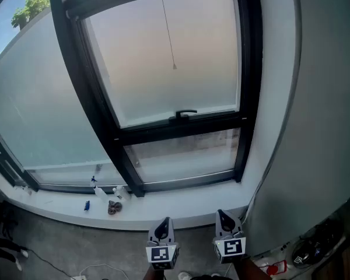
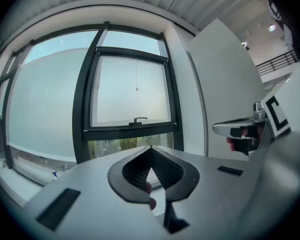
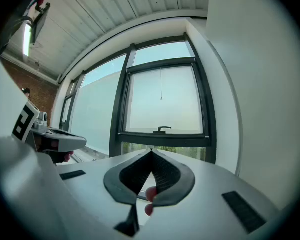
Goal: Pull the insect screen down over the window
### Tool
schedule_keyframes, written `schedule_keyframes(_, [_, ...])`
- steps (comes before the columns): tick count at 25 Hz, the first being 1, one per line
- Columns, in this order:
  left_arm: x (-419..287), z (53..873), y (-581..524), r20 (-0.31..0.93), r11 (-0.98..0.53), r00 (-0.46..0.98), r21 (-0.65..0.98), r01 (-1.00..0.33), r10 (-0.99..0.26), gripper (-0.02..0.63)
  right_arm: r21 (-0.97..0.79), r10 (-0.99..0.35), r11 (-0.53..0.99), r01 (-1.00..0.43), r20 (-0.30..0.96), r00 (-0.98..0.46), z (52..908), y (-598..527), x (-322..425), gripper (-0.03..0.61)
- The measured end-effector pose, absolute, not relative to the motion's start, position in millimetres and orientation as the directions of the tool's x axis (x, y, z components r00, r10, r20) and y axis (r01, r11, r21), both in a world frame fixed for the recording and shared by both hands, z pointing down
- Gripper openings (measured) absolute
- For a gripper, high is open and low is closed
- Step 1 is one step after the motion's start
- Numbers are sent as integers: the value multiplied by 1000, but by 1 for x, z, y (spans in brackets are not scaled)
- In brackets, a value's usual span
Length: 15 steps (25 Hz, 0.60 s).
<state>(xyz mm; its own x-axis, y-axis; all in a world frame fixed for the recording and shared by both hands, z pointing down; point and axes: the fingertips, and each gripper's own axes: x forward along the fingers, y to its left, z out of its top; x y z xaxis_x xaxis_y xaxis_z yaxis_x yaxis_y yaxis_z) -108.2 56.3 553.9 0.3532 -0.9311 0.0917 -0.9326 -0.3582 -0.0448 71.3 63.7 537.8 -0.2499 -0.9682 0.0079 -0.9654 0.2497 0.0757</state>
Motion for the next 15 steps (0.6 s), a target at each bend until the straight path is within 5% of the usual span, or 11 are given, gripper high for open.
schedule_keyframes(15, [-107, 566, 73, 133, -324, 318, -27, -946, -939, 2, 55, -963, 270, -961, -2, -270, 543, 77, 78, 2])
